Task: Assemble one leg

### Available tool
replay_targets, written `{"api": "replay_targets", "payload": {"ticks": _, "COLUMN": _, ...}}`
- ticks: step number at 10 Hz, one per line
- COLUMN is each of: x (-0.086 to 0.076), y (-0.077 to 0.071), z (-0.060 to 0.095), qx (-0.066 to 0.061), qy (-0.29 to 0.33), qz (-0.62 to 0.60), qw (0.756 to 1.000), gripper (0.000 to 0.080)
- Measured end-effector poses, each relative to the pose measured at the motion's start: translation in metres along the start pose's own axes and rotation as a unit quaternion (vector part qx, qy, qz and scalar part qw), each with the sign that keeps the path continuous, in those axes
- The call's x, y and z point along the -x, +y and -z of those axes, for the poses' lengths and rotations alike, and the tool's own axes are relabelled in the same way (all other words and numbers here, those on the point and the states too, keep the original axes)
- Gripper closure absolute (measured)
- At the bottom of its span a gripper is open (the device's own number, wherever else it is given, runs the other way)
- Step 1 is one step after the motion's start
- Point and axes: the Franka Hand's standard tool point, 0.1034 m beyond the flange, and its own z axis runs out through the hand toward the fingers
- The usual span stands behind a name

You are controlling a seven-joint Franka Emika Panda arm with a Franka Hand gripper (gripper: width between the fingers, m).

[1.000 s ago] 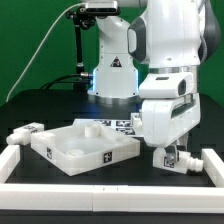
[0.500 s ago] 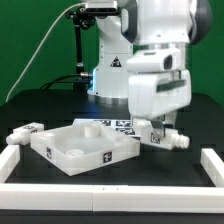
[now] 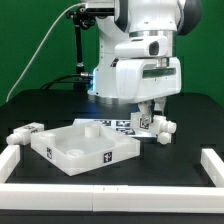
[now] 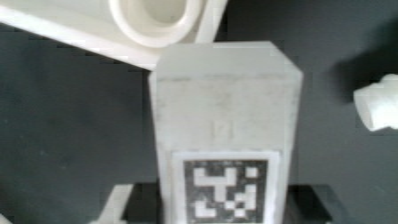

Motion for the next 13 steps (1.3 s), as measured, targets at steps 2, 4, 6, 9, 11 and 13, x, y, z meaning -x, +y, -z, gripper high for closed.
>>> {"api": "replay_targets", "payload": {"ticks": 2, "x": -0.031, "y": -0.055, "z": 0.003, "qx": -0.01, "qy": 0.011, "qz": -0.025, "qw": 1.0, "gripper": 0.0517}}
{"api": "replay_targets", "payload": {"ticks": 4, "x": -0.044, "y": -0.081, "z": 0.0, "qx": -0.016, "qy": 0.013, "qz": -0.068, "qw": 0.997, "gripper": 0.0517}}
{"api": "replay_targets", "payload": {"ticks": 6, "x": -0.041, "y": -0.076, "z": 0.0, "qx": -0.015, "qy": 0.013, "qz": -0.063, "qw": 0.998, "gripper": 0.0517}}
{"api": "replay_targets", "payload": {"ticks": 9, "x": -0.039, "y": -0.095, "z": -0.013, "qx": -0.022, "qy": 0.014, "qz": -0.092, "qw": 0.995, "gripper": 0.0517}}
{"api": "replay_targets", "payload": {"ticks": 11, "x": -0.035, "y": -0.118, "z": -0.031, "qx": -0.035, "qy": 0.001, "qz": -0.108, "qw": 0.993, "gripper": 0.0517}}
{"api": "replay_targets", "payload": {"ticks": 13, "x": -0.03, "y": -0.124, "z": -0.044, "qx": -0.038, "qy": 0.008, "qz": -0.106, "qw": 0.994, "gripper": 0.0517}}
